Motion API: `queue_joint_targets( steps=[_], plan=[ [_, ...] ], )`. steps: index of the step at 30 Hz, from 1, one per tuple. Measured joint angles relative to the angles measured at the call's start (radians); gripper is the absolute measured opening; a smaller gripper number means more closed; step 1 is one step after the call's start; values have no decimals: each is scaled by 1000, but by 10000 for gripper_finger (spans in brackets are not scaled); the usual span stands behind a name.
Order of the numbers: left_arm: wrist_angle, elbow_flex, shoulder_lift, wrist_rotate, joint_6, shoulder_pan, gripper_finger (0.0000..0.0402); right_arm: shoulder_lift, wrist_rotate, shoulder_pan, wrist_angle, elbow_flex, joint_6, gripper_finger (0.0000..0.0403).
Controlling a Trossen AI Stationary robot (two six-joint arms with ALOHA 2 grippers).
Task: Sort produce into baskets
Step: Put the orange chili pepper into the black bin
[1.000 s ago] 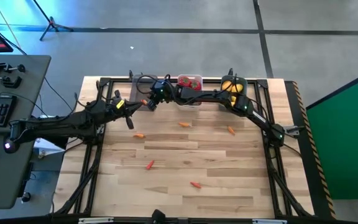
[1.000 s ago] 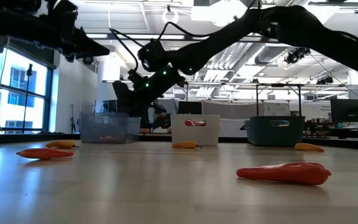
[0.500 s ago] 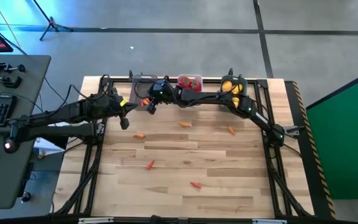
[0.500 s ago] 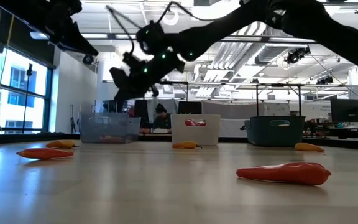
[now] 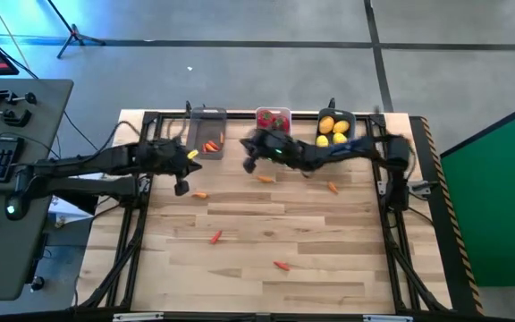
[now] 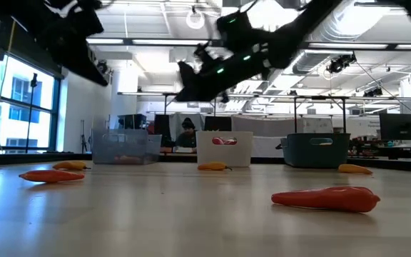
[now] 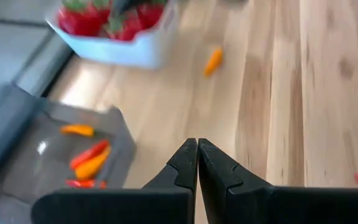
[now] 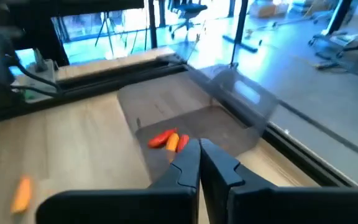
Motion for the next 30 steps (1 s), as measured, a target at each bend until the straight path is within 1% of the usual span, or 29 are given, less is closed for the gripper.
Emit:
queue_joint_targets(
  steps=[3,6,8,11,15,17,19,23,26,30],
  plan=[
    [-21,0,76,33,21,0,0,-139,48,46,63,-157,0,0],
    [-27,0,158,88,44,0,0,-267,95,101,74,-274,-8,0],
    [-29,0,210,116,45,-4,1,-342,130,141,68,-337,-21,0],
    [-44,0,278,116,46,-19,8,-444,194,201,70,-412,-35,0],
    [-101,23,361,114,45,-54,39,-546,267,275,68,-495,-37,0],
    [-113,38,398,102,46,-77,60,-580,305,305,67,-522,-37,0],
    [-128,44,434,67,46,-99,81,-600,332,329,67,-541,-36,0],
    [-128,51,502,-6,61,-132,118,-605,372,364,61,-549,-37,0],
    [-129,51,551,-18,56,-140,132,-605,378,374,59,-549,-37,0],
    [-129,50,604,-17,48,-140,134,-605,379,377,59,-549,-48,0]
  ],
)
